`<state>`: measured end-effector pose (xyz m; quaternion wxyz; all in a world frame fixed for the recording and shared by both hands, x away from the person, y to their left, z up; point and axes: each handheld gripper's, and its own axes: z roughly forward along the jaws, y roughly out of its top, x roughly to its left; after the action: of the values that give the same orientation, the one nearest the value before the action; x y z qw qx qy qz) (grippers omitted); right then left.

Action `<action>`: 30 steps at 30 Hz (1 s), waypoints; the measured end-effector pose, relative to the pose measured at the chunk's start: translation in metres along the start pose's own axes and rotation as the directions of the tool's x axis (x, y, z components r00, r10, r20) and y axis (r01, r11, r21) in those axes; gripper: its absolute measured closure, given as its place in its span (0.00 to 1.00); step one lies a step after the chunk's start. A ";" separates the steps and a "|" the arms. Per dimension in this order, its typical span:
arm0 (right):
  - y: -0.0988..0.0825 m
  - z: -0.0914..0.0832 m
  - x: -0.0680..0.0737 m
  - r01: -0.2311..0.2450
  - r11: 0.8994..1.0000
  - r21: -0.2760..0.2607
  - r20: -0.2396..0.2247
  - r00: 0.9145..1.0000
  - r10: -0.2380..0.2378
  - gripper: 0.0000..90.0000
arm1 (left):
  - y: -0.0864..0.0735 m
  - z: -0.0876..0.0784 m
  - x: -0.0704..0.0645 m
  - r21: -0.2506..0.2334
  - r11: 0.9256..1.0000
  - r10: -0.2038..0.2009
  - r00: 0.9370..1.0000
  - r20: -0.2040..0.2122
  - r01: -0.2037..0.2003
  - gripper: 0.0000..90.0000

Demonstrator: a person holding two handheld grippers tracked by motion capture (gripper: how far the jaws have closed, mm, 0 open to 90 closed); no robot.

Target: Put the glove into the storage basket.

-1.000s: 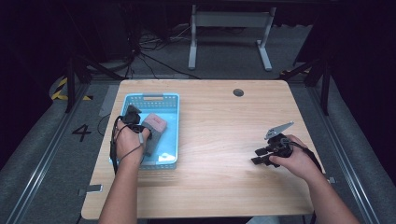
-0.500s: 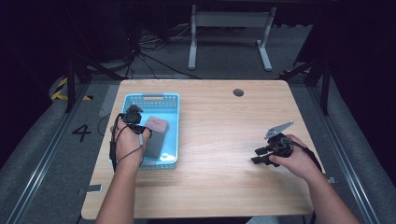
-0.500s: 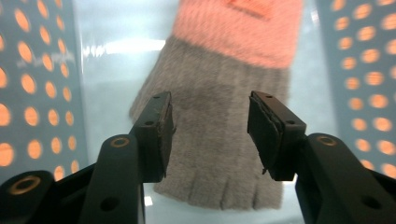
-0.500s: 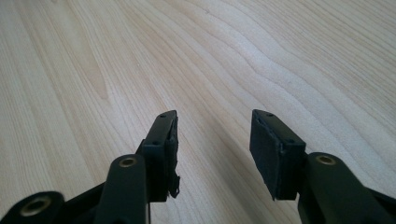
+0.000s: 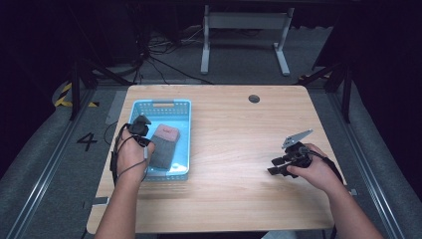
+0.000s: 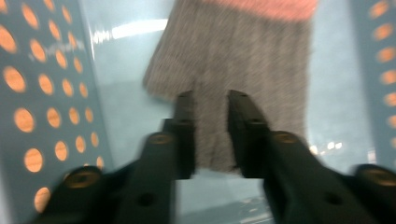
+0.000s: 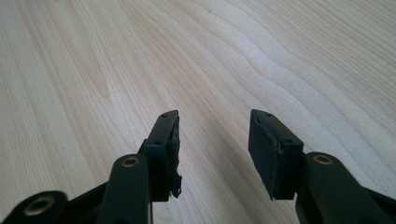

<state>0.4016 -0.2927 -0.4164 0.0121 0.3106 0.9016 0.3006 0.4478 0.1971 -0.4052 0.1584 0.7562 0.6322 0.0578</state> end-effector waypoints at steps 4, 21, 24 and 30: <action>0.000 0.001 0.001 0.006 1.000 0.004 -0.002 1.000 -0.006 0.60 | 0.000 0.010 0.007 0.022 1.000 -0.013 1.000 -0.023 0.013 1.00; -0.001 0.000 0.001 0.007 1.000 -0.006 -0.006 1.000 -0.007 0.60 | -0.004 0.021 0.013 0.089 0.995 -0.032 0.999 -0.032 0.035 1.00; -0.001 0.000 0.002 0.008 1.000 -0.005 -0.006 1.000 -0.008 0.60 | -0.007 0.021 0.009 0.098 0.995 -0.029 1.000 0.007 0.028 1.00; -0.001 -0.001 0.002 0.006 1.000 -0.005 -0.004 1.000 -0.006 0.60 | -0.013 0.020 -0.001 0.109 0.994 -0.009 0.997 0.080 0.000 1.00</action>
<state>0.3994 -0.2930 -0.4162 0.0120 0.3075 0.9017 0.3037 0.4411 0.1951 -0.4285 0.1421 0.7640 0.6293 -0.0076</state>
